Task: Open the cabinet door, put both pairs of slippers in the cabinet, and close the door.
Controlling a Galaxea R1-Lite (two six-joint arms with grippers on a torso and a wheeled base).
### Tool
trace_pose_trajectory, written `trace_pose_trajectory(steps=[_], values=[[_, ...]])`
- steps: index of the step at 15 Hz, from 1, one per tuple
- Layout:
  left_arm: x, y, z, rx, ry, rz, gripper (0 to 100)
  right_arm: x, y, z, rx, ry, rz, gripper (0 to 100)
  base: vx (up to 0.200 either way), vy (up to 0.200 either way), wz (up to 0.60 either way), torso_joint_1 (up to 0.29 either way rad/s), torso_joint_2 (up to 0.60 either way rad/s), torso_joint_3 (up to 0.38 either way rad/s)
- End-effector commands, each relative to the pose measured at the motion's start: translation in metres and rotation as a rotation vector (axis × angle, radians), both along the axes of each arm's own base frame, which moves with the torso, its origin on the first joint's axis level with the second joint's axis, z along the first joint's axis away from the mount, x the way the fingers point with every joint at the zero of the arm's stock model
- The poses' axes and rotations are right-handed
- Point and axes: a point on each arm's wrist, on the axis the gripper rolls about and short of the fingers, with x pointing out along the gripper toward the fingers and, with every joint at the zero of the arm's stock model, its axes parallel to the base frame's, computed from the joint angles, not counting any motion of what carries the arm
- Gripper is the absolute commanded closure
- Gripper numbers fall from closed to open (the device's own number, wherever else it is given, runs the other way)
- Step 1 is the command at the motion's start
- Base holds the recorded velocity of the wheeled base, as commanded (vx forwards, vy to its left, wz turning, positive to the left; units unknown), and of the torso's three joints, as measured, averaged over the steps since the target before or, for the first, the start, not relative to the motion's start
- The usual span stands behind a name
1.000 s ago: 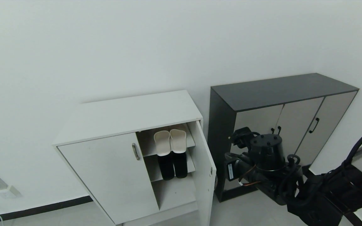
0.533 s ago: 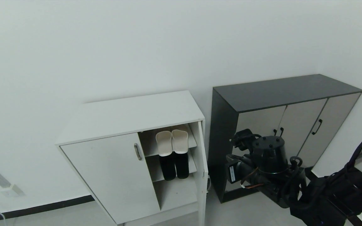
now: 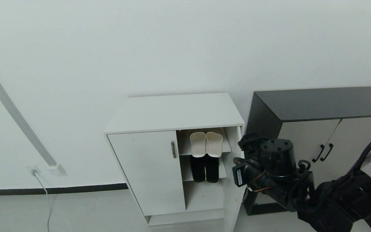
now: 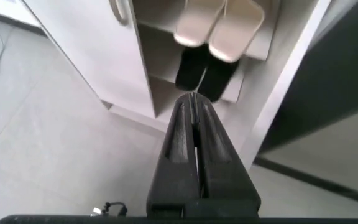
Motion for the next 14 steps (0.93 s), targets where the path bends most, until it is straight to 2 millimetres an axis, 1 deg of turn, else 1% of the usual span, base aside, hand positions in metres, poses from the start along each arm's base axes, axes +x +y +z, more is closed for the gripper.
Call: trace_pose_trajectory(steps=[1,3,5,8,11,14], values=[[0.0,0.0,0.0,0.0,0.0,0.0,100,0.01,-0.012,0.0,-0.026,-0.01,-0.04,100,0.0,0.0,0.0,0.0,0.0,0.0],[0.0,0.0,0.0,0.0,0.002,0.0,100,0.02,-0.025,0.0,-0.047,-0.016,-0.082,100,0.0,0.0,0.0,0.0,0.0,0.0],[0.0,0.0,0.0,0.0,0.002,0.0,100,0.029,-0.036,-0.007,-0.081,0.0,-0.114,100,0.0,0.0,0.0,0.0,0.0,0.0],[0.0,0.0,0.0,0.0,0.0,0.003,100,0.036,-0.043,-0.015,-0.111,0.018,-0.137,100,0.0,0.0,0.0,0.0,0.0,0.0],[0.0,0.0,0.0,-0.002,0.0,0.013,100,0.04,-0.039,-0.034,-0.132,0.058,-0.126,100,0.0,0.0,0.0,0.0,0.0,0.0],[0.0,0.0,0.0,-0.003,0.0,0.013,100,0.03,-0.02,-0.035,-0.081,0.066,-0.058,100,0.0,0.0,0.0,0.0,0.0,0.0]])
